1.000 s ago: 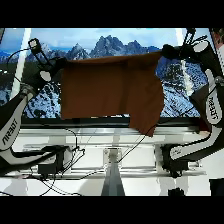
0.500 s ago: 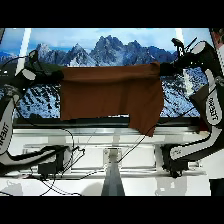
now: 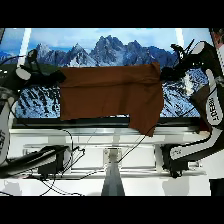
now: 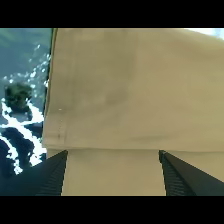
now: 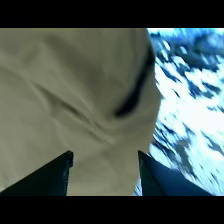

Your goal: Fold the clothes and pants, and hang the long-sleeved shirts on hangers.

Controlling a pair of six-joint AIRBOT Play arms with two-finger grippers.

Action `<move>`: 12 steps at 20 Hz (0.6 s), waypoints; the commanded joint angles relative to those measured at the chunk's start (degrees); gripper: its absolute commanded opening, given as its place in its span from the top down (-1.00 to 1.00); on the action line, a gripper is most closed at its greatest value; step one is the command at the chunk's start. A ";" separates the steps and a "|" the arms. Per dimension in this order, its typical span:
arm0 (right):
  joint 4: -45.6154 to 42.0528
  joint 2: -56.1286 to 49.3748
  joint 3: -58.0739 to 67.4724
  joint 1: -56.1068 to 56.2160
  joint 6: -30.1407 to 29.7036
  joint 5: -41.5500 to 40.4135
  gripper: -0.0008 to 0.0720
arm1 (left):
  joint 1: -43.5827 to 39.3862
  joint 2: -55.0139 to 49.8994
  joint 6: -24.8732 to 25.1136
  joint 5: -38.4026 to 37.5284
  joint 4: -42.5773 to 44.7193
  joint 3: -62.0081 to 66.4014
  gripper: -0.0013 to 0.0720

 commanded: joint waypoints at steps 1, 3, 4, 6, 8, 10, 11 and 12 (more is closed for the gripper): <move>-4.42 3.61 -2.10 -0.96 0.11 5.60 -0.25 | 1.46 7.54 0.20 -4.33 0.13 0.07 -0.79; -4.44 8.61 -8.44 -3.02 -0.61 5.53 -0.25 | 3.08 12.46 0.20 -7.82 0.13 0.07 -0.79; -4.39 12.11 -13.75 -4.66 -1.90 5.51 -0.25 | 3.93 14.53 0.20 -9.44 0.13 0.07 -0.79; -4.00 18.73 -24.55 -7.82 -5.03 5.51 -0.25 | 5.40 18.10 0.20 -12.37 0.11 0.07 -0.79; -2.84 25.20 -36.22 -10.36 -8.79 4.04 -0.25 | 5.79 20.13 0.22 -14.29 0.17 0.04 -0.79; 0.94 29.81 -46.66 -11.37 -9.18 -1.44 -0.10 | 5.79 20.41 0.20 -14.73 1.25 0.04 -0.79; 2.49 30.93 -51.21 -11.34 -9.18 -3.93 0.11 | 5.79 20.41 0.17 -14.78 3.06 0.04 -0.79; 4.00 31.21 -54.49 -11.34 -9.18 -6.12 0.12 | 5.90 20.41 0.13 -14.82 5.64 0.04 -0.79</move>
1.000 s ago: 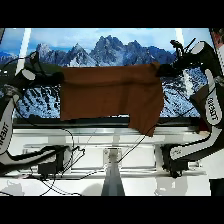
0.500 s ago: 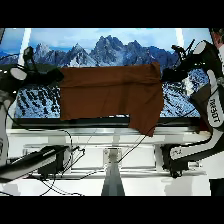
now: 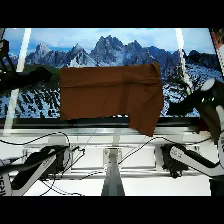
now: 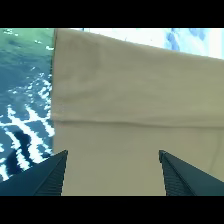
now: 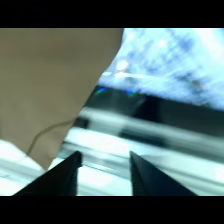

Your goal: Fold the clothes and pants, and hang the long-sleeved shirts on hangers.

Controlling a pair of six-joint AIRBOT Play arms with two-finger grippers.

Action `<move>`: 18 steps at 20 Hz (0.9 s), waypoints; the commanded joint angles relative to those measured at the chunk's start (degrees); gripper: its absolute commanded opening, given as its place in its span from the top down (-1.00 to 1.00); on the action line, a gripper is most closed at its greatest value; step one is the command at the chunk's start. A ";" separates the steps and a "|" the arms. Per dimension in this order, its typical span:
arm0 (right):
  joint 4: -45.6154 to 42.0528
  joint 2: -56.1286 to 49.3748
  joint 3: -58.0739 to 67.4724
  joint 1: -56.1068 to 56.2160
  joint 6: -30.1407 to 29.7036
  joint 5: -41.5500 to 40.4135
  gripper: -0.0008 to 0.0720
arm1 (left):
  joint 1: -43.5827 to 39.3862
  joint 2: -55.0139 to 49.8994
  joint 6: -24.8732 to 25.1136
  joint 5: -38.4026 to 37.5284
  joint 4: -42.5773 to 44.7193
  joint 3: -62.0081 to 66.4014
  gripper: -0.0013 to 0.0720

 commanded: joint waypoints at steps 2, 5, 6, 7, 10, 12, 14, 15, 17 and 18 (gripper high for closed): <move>8.02 4.59 -16.48 -1.22 -1.64 -12.37 0.11 | 0.55 1.22 -0.83 -1.57 9.44 0.04 -0.79; 13.86 4.57 -17.49 -1.22 -1.68 -17.90 0.11 | 1.25 1.20 -4.68 -1.60 15.26 0.04 -0.79; 14.95 4.57 -17.49 -1.22 -1.68 -19.50 0.11 | 1.68 1.11 -5.53 -1.57 16.65 0.02 -0.79; 15.80 4.52 -17.49 -1.22 -1.68 -20.57 0.11 | 2.21 0.98 -6.36 -1.60 17.84 0.02 -0.79; 17.62 4.52 -17.51 -1.22 -2.23 -21.38 0.12 | 4.35 -0.35 -8.04 -3.28 19.04 0.00 -0.78; 18.99 4.52 -17.49 -1.22 -3.63 -21.33 0.13 | 5.81 -2.27 -8.02 -5.90 19.06 -0.11 -0.58; 19.71 4.52 -17.49 -1.22 -4.44 -21.33 0.48 | 6.97 -4.42 -7.93 -7.98 19.06 -0.66 -0.18; 19.78 4.55 -17.49 -1.22 -4.44 -21.33 0.78 | 7.39 -5.22 -7.76 -8.48 19.26 -1.29 -0.18; 19.85 4.55 -17.49 -1.22 -4.44 -21.44 0.94 | 8.28 -5.92 -7.74 -8.70 20.15 -2.97 -0.18; 19.91 4.55 -17.40 -1.22 -4.44 -21.44 0.94 | 8.81 -5.99 -6.93 -8.92 20.31 -4.02 -0.18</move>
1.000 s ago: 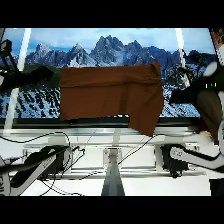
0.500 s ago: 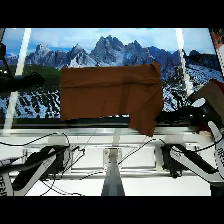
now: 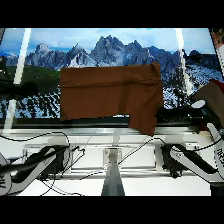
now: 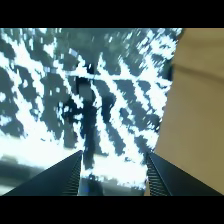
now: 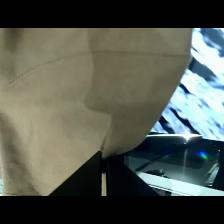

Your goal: Fold the clothes and pants, and hang the long-sleeved shirts on hangers.

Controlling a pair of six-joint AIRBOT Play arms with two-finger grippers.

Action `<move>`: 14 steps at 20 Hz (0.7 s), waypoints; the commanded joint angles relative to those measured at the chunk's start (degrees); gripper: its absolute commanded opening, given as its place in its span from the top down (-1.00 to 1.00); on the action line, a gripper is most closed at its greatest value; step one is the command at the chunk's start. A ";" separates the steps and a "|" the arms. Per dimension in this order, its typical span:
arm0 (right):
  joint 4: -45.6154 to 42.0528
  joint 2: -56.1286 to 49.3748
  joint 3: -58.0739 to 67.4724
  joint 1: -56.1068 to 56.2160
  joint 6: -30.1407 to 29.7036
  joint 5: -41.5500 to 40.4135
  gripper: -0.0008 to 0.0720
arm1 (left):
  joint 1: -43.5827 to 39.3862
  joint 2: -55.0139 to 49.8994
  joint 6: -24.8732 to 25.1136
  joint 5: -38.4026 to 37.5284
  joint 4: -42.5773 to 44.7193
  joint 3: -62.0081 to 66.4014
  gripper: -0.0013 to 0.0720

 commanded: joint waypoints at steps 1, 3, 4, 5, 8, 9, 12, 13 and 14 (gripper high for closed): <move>1.40 0.09 0.07 0.00 -0.42 0.33 0.94 | 2.05 -1.27 2.43 -2.27 1.07 -3.19 -0.15; 1.84 0.09 0.09 0.00 -0.42 0.31 0.94 | 3.67 -1.27 5.95 -4.22 -1.38 -6.05 0.07; 2.23 0.09 0.09 0.00 -0.42 0.31 0.94 | 4.70 -1.27 8.76 -5.42 -4.90 -7.72 0.07; 2.82 0.09 0.09 0.00 -0.48 0.31 0.94 | 5.92 -1.27 12.15 -6.45 -9.75 -9.75 0.07; 3.48 0.09 0.09 0.00 -0.68 0.31 0.94 | 9.35 -1.31 20.72 -5.60 -21.55 -16.59 0.07; 3.50 0.09 0.09 0.00 -0.68 0.31 0.94 | 10.03 -1.31 21.55 -4.20 -22.93 -18.69 0.07; 3.48 0.09 0.09 0.00 -0.68 0.31 0.94 | 10.29 -2.25 23.04 -1.75 -22.93 -22.58 0.07; 3.48 0.09 0.09 0.00 -0.68 0.31 0.94 | 10.29 -3.41 23.52 -1.88 -23.32 -23.30 0.07; 3.48 0.09 0.07 0.00 -0.68 0.31 0.94 | 10.29 -4.79 24.09 -2.14 -23.67 -23.69 0.07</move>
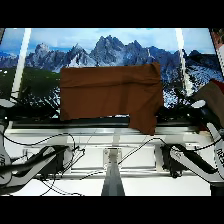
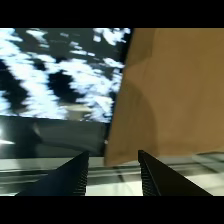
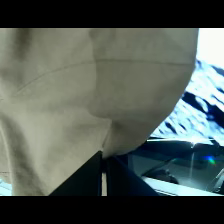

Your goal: Fold the clothes and pants, and hang the long-sleeved shirts on hangers.

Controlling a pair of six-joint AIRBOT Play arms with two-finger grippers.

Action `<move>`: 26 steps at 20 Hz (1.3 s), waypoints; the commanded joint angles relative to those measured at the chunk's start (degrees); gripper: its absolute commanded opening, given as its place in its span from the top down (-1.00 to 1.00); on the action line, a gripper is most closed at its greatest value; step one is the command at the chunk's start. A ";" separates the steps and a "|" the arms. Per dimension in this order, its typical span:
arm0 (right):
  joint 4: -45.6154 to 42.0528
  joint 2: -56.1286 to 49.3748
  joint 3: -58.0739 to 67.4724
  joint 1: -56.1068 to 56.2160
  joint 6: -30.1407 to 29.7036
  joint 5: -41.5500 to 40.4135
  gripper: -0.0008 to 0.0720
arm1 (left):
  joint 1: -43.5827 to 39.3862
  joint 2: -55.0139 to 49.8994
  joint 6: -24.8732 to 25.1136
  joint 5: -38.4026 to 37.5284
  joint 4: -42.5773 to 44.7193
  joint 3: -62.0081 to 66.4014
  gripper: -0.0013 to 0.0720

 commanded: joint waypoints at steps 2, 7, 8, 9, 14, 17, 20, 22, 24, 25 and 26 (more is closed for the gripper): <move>0.31 0.04 0.02 0.00 0.00 0.20 0.94 | 0.57 -5.60 4.68 0.57 -2.91 -2.99 -0.03; 0.33 0.22 0.04 0.00 -0.52 0.87 0.94 | 0.57 -11.72 9.29 2.71 -3.28 -2.97 0.36; 0.68 0.20 0.04 0.00 -1.03 1.11 0.94 | 0.57 -11.78 9.29 3.91 -3.32 -2.97 0.38; 1.33 0.22 0.07 0.00 -1.77 1.66 0.94 | 0.57 -11.78 9.31 4.28 -3.65 -2.86 0.51; 2.51 0.35 6.03 0.00 -2.99 8.96 0.94 | 0.57 -11.76 15.26 -1.57 -8.15 1.38 0.94; 7.65 3.34 11.76 0.00 -3.54 15.19 0.94 | 0.57 -11.76 20.61 -10.40 -17.88 7.82 0.95; 13.51 9.40 16.74 0.00 -4.57 18.27 0.94 | 0.57 -11.56 22.56 -16.39 -29.00 14.97 0.95; 15.63 12.94 19.23 0.00 -3.93 16.96 0.94 | 0.26 -11.56 22.56 -15.80 -35.28 17.79 0.95; 18.67 14.08 19.63 0.09 -1.01 11.50 0.95 | -0.96 -11.56 22.45 -12.07 -40.70 18.45 0.95; 19.26 13.68 19.63 0.94 -0.87 8.04 0.95 | -2.19 -11.67 20.55 -8.41 -40.89 18.45 0.95; 19.34 12.79 19.63 2.71 0.46 3.65 0.95 | -3.80 -11.87 17.62 -3.21 -39.91 18.45 0.95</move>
